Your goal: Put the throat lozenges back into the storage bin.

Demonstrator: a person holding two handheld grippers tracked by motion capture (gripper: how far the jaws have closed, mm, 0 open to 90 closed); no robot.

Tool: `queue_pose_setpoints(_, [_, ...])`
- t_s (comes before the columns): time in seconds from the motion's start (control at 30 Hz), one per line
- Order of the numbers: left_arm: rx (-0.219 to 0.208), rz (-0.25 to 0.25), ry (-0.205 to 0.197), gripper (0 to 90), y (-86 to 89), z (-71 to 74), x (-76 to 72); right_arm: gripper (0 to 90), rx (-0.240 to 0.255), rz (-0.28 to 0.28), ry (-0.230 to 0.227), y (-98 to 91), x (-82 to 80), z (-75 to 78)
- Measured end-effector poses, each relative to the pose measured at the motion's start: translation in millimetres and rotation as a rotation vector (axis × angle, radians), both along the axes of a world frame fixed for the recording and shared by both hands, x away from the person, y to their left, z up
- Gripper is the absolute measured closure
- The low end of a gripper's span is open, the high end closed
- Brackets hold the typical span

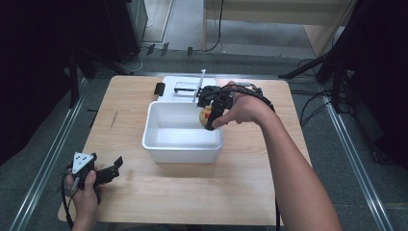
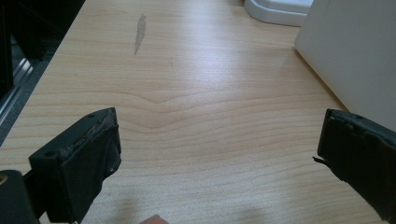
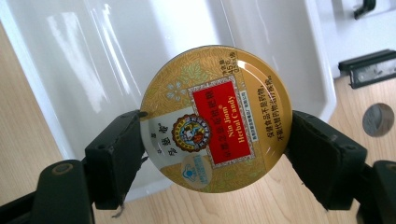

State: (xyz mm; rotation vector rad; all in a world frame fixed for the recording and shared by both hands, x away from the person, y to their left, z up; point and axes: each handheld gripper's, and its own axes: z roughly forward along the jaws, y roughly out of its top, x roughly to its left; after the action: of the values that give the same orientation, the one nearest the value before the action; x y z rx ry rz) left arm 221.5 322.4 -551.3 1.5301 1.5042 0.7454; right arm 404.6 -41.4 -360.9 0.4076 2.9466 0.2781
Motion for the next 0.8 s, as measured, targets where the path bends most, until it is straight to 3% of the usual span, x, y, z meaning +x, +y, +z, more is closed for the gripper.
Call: queue_pose_setpoints(0.8, [0.001,-0.001,-0.002,0.0,0.0,-0.1,0.0,22.1,-0.004,0.123,-0.004,8.5,-3.4,-36.2])
